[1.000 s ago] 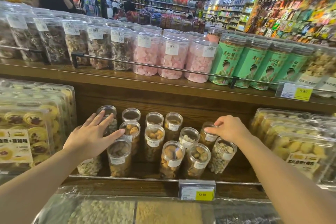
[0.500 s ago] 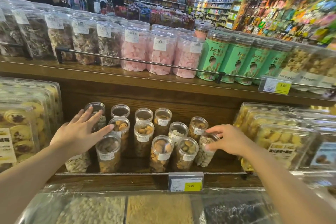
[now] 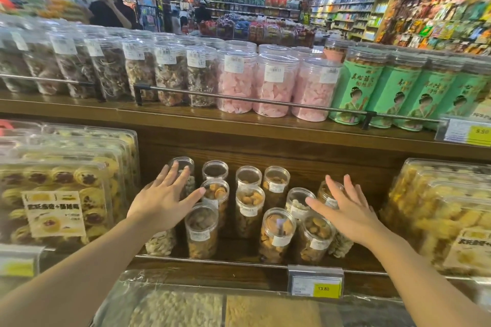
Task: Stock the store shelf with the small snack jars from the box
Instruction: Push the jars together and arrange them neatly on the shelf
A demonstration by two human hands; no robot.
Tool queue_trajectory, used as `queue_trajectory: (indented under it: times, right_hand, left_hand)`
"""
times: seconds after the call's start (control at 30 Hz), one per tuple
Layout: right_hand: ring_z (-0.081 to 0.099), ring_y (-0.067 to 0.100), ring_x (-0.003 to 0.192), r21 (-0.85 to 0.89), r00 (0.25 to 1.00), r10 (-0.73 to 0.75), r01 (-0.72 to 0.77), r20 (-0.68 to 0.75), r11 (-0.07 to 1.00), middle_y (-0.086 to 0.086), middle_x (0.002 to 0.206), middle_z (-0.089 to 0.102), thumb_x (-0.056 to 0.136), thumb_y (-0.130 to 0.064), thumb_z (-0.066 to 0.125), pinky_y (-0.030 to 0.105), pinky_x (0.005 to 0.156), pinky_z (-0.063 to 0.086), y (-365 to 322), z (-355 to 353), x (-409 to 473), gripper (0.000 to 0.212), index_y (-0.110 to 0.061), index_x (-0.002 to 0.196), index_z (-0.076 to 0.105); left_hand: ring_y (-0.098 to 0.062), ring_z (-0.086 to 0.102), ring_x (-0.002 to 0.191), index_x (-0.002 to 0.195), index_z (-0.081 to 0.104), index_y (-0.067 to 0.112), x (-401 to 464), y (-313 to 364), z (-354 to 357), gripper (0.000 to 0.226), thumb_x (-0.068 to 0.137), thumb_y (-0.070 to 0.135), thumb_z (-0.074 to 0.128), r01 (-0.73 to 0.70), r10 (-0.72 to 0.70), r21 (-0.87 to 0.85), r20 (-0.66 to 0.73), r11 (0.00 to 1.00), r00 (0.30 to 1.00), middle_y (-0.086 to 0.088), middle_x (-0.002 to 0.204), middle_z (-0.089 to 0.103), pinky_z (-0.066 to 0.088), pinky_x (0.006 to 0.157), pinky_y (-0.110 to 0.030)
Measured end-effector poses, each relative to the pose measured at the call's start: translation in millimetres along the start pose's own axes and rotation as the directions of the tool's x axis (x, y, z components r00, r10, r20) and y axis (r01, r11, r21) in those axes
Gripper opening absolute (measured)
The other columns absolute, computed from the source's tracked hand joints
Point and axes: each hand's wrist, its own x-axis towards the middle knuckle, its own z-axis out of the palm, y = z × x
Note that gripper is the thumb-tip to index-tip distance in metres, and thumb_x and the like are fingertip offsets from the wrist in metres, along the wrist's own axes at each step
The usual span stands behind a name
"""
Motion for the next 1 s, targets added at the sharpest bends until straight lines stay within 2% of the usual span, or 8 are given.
queue_trajectory:
  times: [0.1,0.3,0.43,0.6,0.77,1.0]
  right_hand:
    - [-0.019,0.024,0.155,-0.15,0.999,0.031,-0.028,0.023,0.988,-0.003,0.168,-0.023,0.066,-0.102,0.018,0.06,0.122,0.005,-6.8,8.3,3.9,0.113,-0.044,0.159,-0.009]
    - [-0.017,0.027,0.155,-0.238,1.0,0.013,-0.015,-0.011,0.971,0.0,0.168,-0.023,0.077,-0.095,0.008,0.057,0.123,0.007,-24.6,19.7,1.0,0.1,-0.041,0.16,-0.012]
    - [-0.015,0.026,0.156,-0.265,0.999,-0.014,0.004,-0.035,0.964,0.0,0.168,-0.022,0.08,-0.092,0.004,0.056,0.123,0.008,-36.5,25.7,-0.2,0.095,-0.042,0.16,-0.011]
    - [-0.016,0.026,0.155,-0.269,0.999,-0.034,0.025,-0.03,0.963,0.0,0.168,-0.022,0.079,-0.092,0.003,0.056,0.124,0.008,-45.6,28.6,3.0,0.095,-0.042,0.159,-0.011]
    - [-0.016,0.026,0.155,-0.27,0.999,-0.046,0.037,-0.024,0.962,0.001,0.168,-0.022,0.081,-0.091,0.004,0.057,0.124,0.008,-52.3,30.7,2.3,0.094,-0.042,0.159,-0.012]
    - [-0.018,0.026,0.155,-0.265,0.997,-0.075,0.068,-0.018,0.962,0.0,0.168,-0.024,0.073,-0.093,-0.004,0.058,0.124,0.007,-67.1,38.9,-4.9,0.1,-0.043,0.159,-0.013]
  left_hand:
    - [-0.009,-0.017,0.153,0.161,-0.002,0.041,-1.0,0.5,-0.7,0.085,0.087,0.083,0.009,-0.012,0.012,-0.002,0.006,1.0,1.0,0.013,0.166,-0.015,0.008,0.125,-0.043]
    - [-0.009,-0.015,0.153,0.161,0.0,0.039,0.8,1.3,0.0,0.073,0.098,0.071,0.016,-0.035,0.035,-0.009,0.002,0.999,0.999,0.013,0.167,-0.012,0.008,0.124,-0.041]
    - [-0.008,-0.016,0.153,0.161,-0.001,0.038,1.6,3.8,-0.7,0.069,0.101,0.066,0.016,-0.062,0.062,0.002,0.009,0.998,0.998,0.013,0.168,-0.011,0.005,0.125,-0.039]
    - [-0.008,-0.016,0.153,0.161,-0.001,0.039,1.5,3.6,-1.7,0.081,0.091,0.08,0.011,-0.057,0.057,0.004,0.021,0.998,0.998,0.015,0.167,-0.011,0.006,0.126,-0.041]
    - [-0.009,-0.016,0.153,0.161,-0.002,0.039,1.5,4.1,-1.7,0.082,0.091,0.08,0.01,-0.059,0.058,0.013,0.017,0.998,0.998,0.014,0.167,-0.012,0.006,0.125,-0.041]
    - [-0.009,-0.017,0.153,0.161,-0.003,0.039,2.9,3.4,-1.3,0.083,0.09,0.081,0.009,-0.057,0.057,0.021,0.019,0.998,0.998,0.014,0.167,-0.014,0.006,0.124,-0.042]
